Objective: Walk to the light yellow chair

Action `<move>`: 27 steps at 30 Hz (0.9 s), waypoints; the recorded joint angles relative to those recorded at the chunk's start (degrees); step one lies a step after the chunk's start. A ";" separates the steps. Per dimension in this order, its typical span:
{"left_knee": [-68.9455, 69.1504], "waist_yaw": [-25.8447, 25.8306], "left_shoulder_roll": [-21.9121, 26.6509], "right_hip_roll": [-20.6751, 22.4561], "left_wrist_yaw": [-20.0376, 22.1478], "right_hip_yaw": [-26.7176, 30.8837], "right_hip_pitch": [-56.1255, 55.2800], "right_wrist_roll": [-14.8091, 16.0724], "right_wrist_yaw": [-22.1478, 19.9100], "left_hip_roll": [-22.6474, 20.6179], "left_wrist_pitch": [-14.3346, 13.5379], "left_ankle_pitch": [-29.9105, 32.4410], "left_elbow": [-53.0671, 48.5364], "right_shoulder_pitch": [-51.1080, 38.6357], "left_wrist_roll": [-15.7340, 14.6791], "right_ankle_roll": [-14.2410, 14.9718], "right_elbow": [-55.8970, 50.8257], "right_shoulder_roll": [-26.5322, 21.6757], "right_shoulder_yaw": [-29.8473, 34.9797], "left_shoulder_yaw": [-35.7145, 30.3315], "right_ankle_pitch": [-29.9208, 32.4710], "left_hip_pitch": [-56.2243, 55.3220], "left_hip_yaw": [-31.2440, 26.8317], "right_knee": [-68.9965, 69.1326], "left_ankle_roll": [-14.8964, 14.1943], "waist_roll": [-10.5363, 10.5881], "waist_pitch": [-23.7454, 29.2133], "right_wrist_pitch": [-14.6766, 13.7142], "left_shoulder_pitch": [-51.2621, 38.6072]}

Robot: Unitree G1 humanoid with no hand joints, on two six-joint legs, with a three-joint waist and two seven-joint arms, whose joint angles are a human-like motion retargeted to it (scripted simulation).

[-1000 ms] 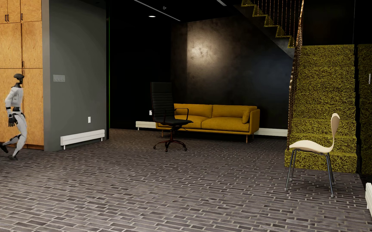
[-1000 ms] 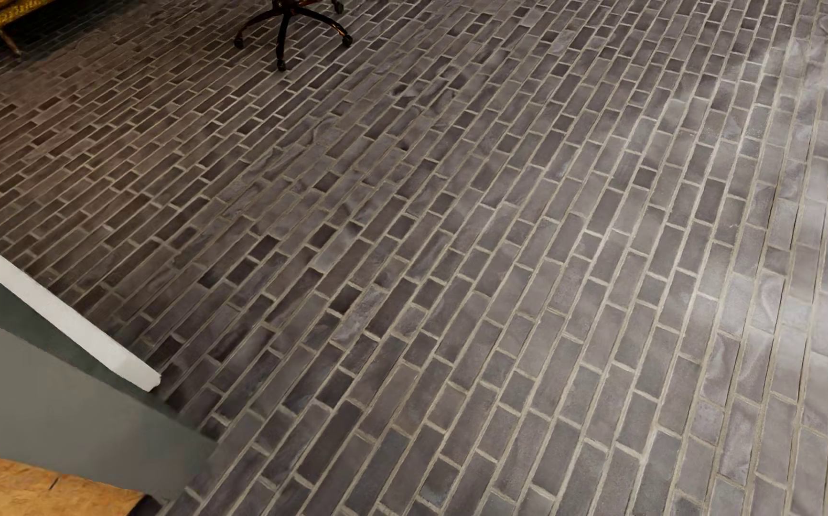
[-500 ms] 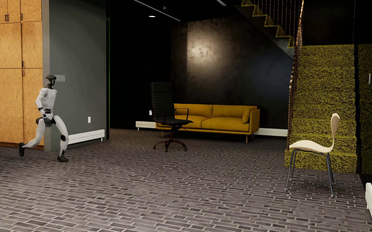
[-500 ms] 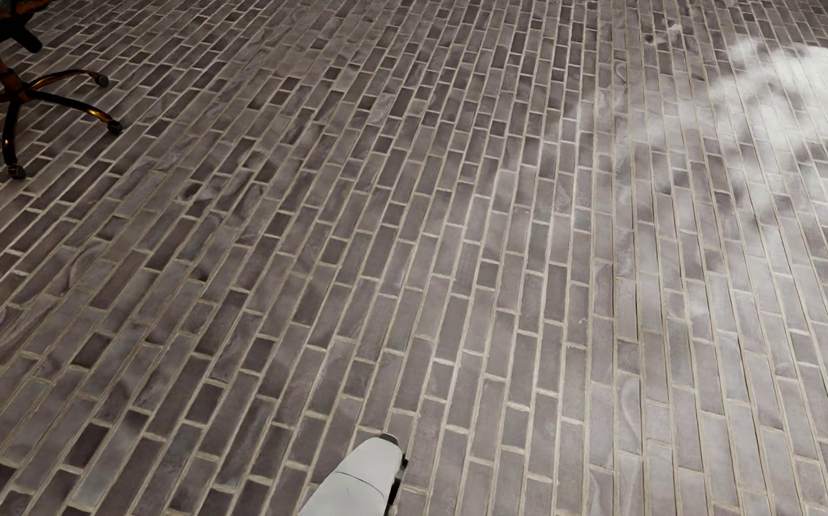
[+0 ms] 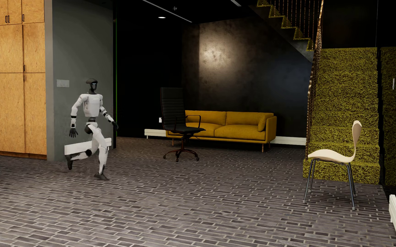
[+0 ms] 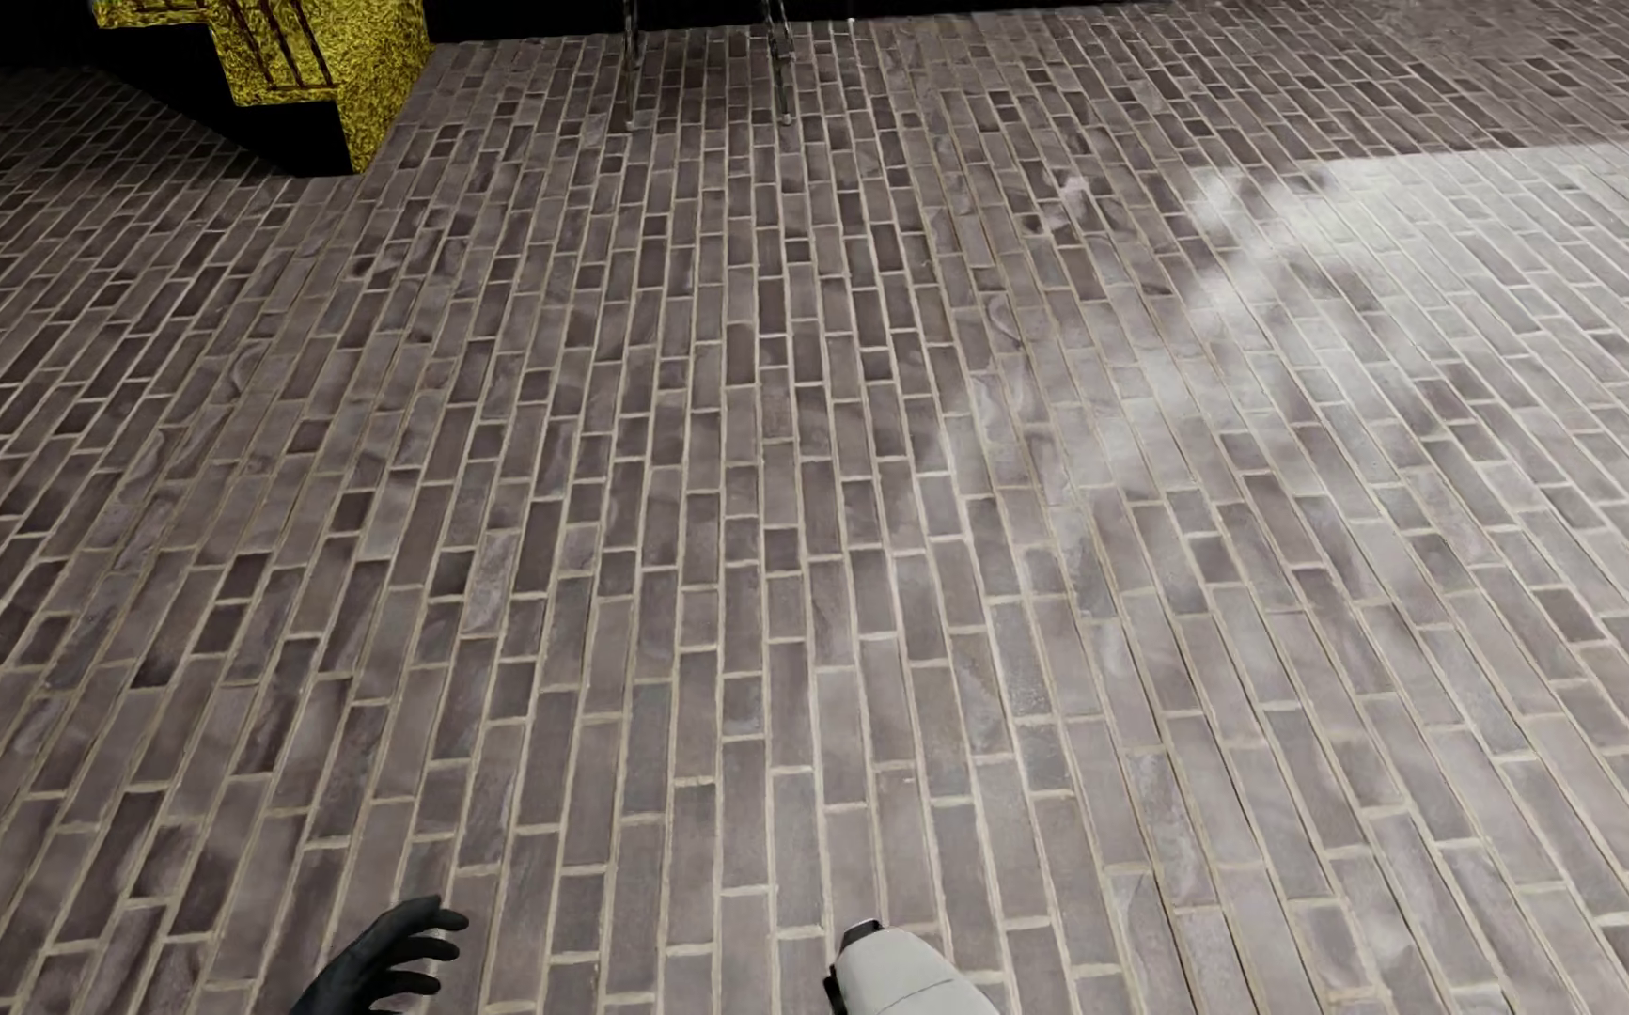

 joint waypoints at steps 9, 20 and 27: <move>-14.30 32.37 -1.66 -0.47 0.00 0.00 50.60 0.00 0.00 -5.02 0.00 -24.44 25.32 -21.51 0.00 0.00 -27.47 -1.61 -23.20 -16.35 -34.21 -43.08 0.00 -19.58 0.00 -5.88 -0.33 0.00 20.15; -11.45 22.00 -3.05 -5.03 0.00 0.00 27.86 0.00 0.00 -14.62 0.00 -27.64 14.53 -13.54 0.00 0.00 -8.75 3.42 -15.74 -9.48 -7.10 -22.76 0.00 30.95 0.00 -5.52 0.49 0.00 14.48; -19.04 1.42 -0.61 -7.30 0.00 0.00 10.23 0.00 0.00 -8.94 0.00 -30.01 -13.32 0.15 0.00 0.00 0.12 0.51 1.52 1.47 -34.72 1.52 0.00 -15.43 0.00 -3.91 -0.36 0.00 0.55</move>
